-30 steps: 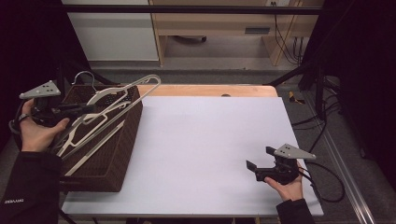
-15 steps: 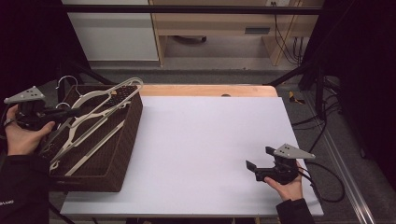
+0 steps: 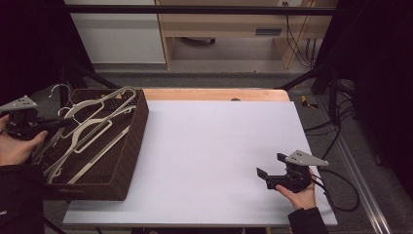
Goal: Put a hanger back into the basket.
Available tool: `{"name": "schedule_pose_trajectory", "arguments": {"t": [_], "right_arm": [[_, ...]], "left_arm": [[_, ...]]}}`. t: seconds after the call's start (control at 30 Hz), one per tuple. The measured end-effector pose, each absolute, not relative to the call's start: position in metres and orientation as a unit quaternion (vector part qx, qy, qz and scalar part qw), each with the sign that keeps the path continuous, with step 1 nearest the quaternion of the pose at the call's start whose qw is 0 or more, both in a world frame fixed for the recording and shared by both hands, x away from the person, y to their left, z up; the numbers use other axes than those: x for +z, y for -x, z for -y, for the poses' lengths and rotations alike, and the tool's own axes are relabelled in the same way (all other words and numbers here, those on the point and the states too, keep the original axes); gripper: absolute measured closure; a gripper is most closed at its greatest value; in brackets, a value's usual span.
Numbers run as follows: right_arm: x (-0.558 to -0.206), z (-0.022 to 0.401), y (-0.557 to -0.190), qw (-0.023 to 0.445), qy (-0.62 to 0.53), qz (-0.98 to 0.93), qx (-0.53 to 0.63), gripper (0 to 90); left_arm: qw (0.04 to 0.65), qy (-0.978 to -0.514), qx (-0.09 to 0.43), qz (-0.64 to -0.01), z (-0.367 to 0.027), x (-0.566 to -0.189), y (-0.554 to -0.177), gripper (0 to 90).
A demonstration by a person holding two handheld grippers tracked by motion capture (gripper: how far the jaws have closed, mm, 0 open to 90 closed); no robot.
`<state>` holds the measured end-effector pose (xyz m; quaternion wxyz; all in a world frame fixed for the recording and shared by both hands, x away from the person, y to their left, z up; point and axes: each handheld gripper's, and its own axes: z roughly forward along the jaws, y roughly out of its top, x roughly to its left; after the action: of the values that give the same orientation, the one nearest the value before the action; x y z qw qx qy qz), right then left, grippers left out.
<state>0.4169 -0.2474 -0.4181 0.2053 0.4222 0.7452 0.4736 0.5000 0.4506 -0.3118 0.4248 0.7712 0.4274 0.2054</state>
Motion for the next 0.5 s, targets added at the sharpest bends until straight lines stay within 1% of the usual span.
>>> {"name": "schedule_pose_trajectory", "arguments": {"t": [0.23, 0.33, 0.5], "right_arm": [[-0.418, 0.248, -0.417, 0.204, -0.423, -0.745, 0.474, 6.2], [-0.418, 0.248, -0.417, 0.203, -0.422, -0.746, 0.473, 6.2], [-0.418, 0.248, -0.417, 0.203, -0.423, -0.746, 0.473, 6.2]], "left_arm": [[0.421, -0.78, 0.173, -0.43, -0.437, -0.334, -0.506, 85.8], [0.423, -0.774, 0.159, -0.443, -0.436, -0.346, -0.508, 85.7], [0.405, -0.77, 0.134, -0.474, -0.436, -0.368, -0.513, 84.9]]}}
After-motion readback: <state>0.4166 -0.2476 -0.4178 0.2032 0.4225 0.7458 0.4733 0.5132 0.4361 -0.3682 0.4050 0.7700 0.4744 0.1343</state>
